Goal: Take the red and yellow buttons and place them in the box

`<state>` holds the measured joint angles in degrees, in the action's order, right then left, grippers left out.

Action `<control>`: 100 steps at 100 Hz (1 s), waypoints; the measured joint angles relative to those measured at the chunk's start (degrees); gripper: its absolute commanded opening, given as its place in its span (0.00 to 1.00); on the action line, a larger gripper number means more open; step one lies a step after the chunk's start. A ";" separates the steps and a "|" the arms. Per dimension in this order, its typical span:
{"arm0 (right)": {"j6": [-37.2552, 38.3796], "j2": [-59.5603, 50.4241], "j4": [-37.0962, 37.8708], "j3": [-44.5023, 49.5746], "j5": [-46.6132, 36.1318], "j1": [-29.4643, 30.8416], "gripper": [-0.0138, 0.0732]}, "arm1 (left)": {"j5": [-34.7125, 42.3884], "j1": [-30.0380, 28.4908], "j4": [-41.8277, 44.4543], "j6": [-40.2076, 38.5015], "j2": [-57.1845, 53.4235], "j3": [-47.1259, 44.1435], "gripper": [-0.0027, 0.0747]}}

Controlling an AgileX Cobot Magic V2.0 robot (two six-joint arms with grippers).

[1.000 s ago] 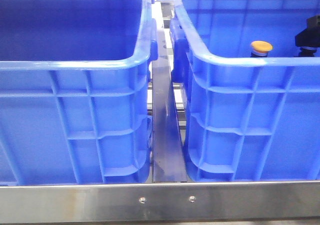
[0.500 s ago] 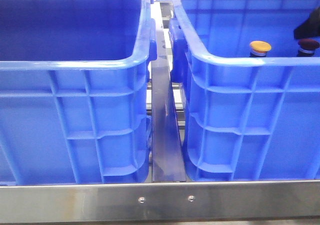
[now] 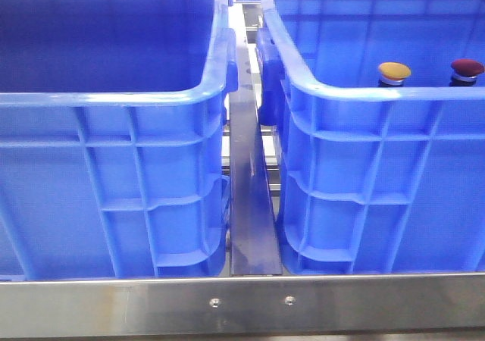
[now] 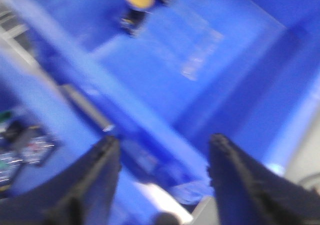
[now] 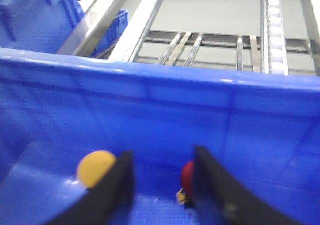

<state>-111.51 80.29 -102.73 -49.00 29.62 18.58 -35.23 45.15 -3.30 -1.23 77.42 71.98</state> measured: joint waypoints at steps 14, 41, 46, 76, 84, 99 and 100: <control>0.00 -7.79 0.00 5.41 0.00 0.00 0.11 | 0.92 -5.68 0.14 0.00 -1.38 -1.43 0.14; 0.00 -20.52 0.00 12.71 0.00 0.00 0.08 | 3.80 -17.64 0.39 0.00 -6.75 -7.93 0.01; 0.00 -21.82 0.00 13.48 0.27 0.00 0.08 | 5.04 -19.60 0.39 0.00 -8.38 -9.81 0.01; 0.00 -23.52 0.11 14.66 8.05 -2.13 0.08 | 10.01 -32.09 0.39 0.00 -21.44 -22.66 0.01; 0.00 -23.73 0.23 14.66 9.24 -3.76 0.08 | 10.66 -35.44 0.39 0.00 -25.28 -25.93 0.01; 0.28 -23.73 0.31 14.66 9.50 -6.19 0.08 | 11.60 -41.88 0.39 0.00 -32.97 -31.04 0.01; 0.50 -23.73 0.31 14.66 9.50 -6.48 0.08 | 11.77 -42.15 0.39 0.00 -33.32 -31.49 0.01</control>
<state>-111.02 56.56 -102.42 -34.34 39.12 12.10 -23.46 3.01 -2.90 -1.23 44.10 40.49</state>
